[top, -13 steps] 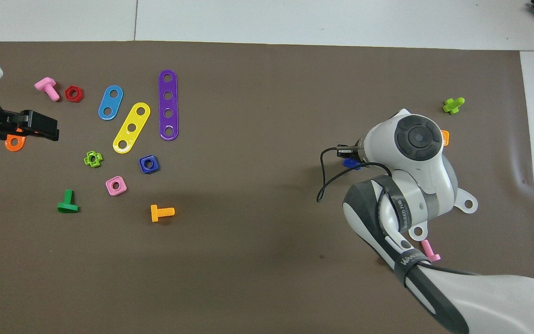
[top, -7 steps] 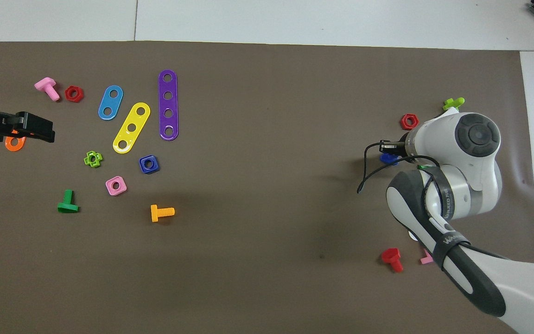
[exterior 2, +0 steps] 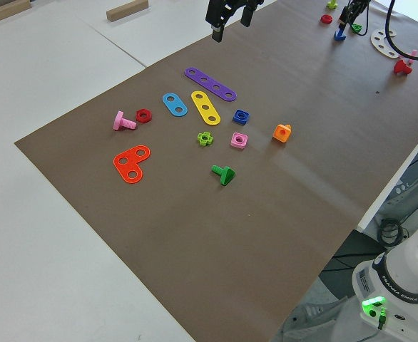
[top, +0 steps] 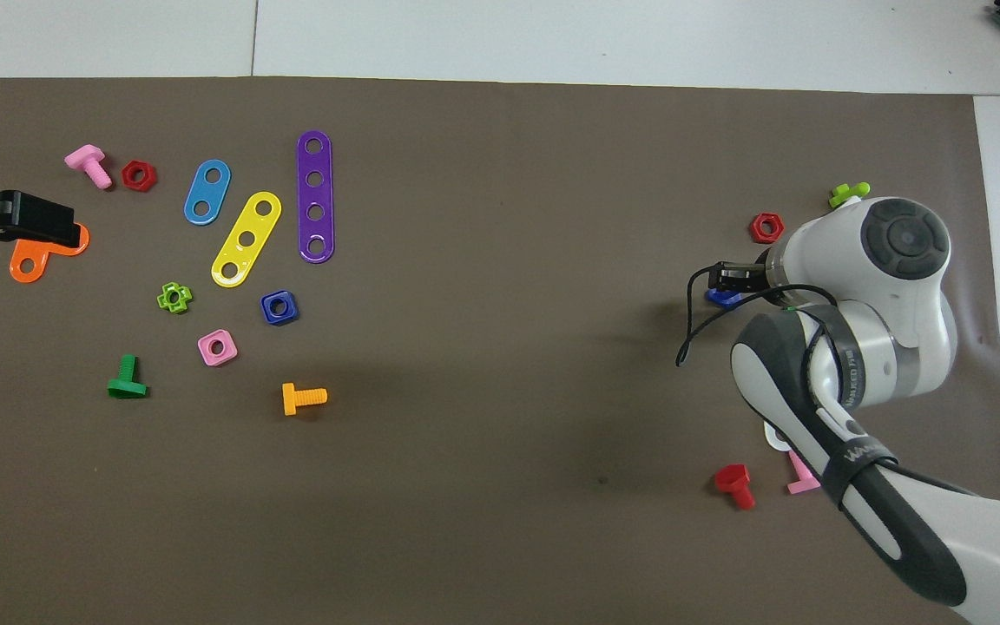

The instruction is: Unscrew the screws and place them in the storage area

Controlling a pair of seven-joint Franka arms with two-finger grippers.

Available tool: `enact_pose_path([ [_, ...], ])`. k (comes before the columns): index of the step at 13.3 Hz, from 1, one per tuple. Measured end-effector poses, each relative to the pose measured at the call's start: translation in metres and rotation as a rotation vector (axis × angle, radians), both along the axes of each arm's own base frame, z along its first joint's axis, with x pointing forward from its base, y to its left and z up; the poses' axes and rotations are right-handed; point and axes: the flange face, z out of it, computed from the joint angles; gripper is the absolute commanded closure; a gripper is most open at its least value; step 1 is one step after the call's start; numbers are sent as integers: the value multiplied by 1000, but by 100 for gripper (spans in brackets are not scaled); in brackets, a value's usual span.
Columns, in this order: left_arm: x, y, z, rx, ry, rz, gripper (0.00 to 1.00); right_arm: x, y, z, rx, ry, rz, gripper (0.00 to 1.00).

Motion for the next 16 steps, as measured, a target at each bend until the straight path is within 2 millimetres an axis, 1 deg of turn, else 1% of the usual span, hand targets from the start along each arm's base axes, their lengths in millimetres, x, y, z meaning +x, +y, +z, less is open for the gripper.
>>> enact_pose_path([
  [2,-4,0,12,0,-6,0,0,7,0,50,-2,-54,25,0],
  [3,-6,0,13,0,-3,0,0,9,0,75,-3,-86,38,0],
  [5,-13,3,9,2,26,4,0,5,0,120,-7,-135,71,0],
  [6,-15,5,6,2,37,8,0,0,1,137,-11,-149,91,0],
  [8,-18,7,2,3,47,11,0,-12,3,163,-17,-145,103,0],
  [12,-20,7,2,3,49,12,0,-38,2,198,-6,-87,88,0],
  [14,-20,7,2,3,49,12,0,-49,8,216,16,-58,87,0],
  [16,-20,7,2,3,49,12,0,-53,15,241,14,-45,116,0],
])
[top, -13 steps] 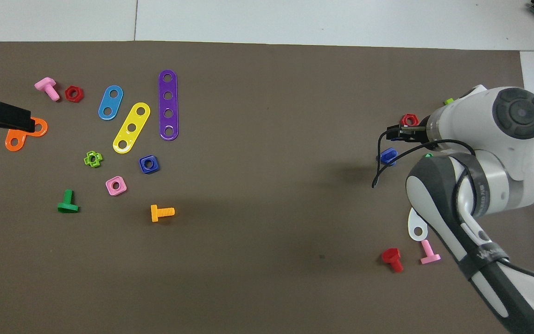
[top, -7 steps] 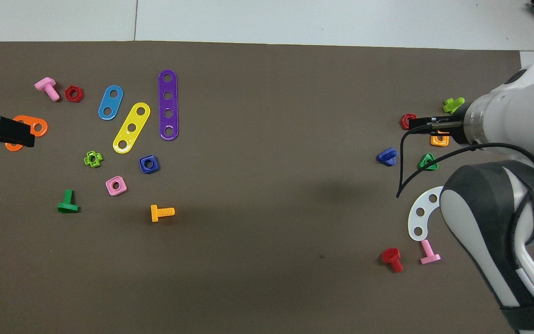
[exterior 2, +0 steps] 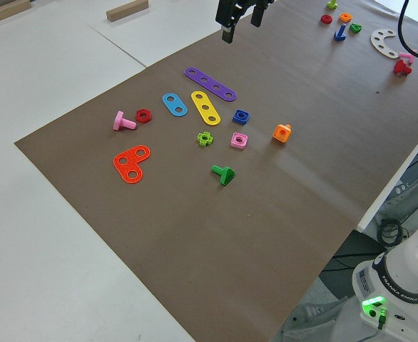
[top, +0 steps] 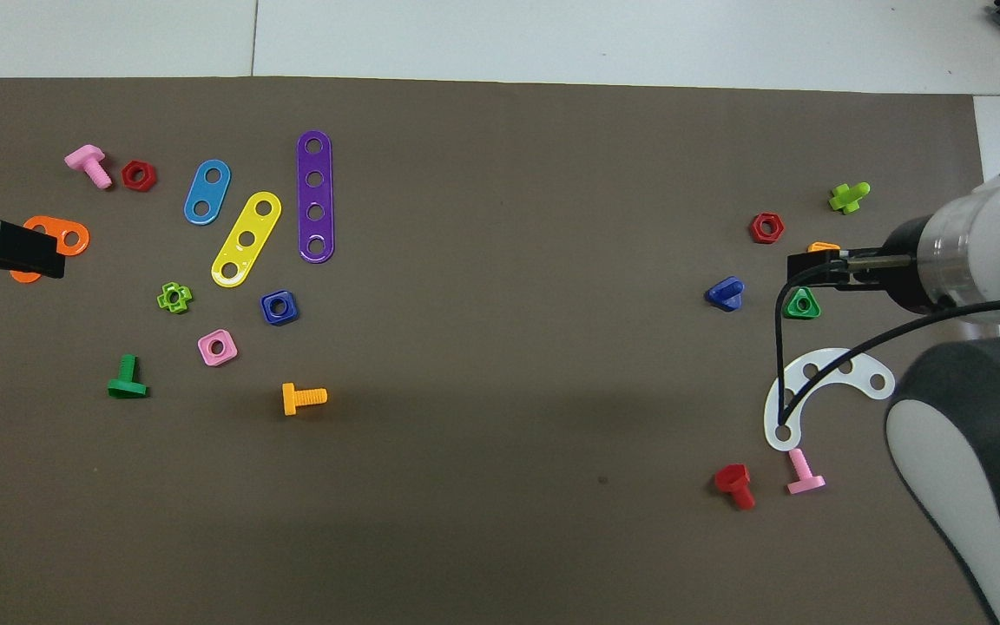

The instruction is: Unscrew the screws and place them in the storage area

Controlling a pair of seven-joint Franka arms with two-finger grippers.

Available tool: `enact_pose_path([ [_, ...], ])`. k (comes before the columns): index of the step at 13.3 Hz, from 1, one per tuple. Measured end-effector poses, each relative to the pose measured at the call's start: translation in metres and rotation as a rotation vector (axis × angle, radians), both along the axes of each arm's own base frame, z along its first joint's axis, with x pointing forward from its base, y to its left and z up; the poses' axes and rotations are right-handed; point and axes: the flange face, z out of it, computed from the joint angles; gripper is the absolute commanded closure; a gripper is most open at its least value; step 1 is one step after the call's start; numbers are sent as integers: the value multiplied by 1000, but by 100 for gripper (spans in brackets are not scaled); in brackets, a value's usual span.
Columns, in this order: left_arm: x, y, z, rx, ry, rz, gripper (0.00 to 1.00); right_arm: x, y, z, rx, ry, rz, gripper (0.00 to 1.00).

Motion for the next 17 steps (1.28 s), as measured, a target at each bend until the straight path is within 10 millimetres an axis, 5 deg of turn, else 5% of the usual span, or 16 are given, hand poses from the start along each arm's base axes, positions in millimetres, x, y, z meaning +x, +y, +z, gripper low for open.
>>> enact_pose_path([
  [4,0,0,0,0,0,0,0,10,-3,30,-3,-5,48,0],
  [10,0,0,0,0,0,0,0,19,-4,9,-6,39,48,0],
  [17,0,0,0,0,0,0,0,17,-3,8,-7,48,48,0],
])
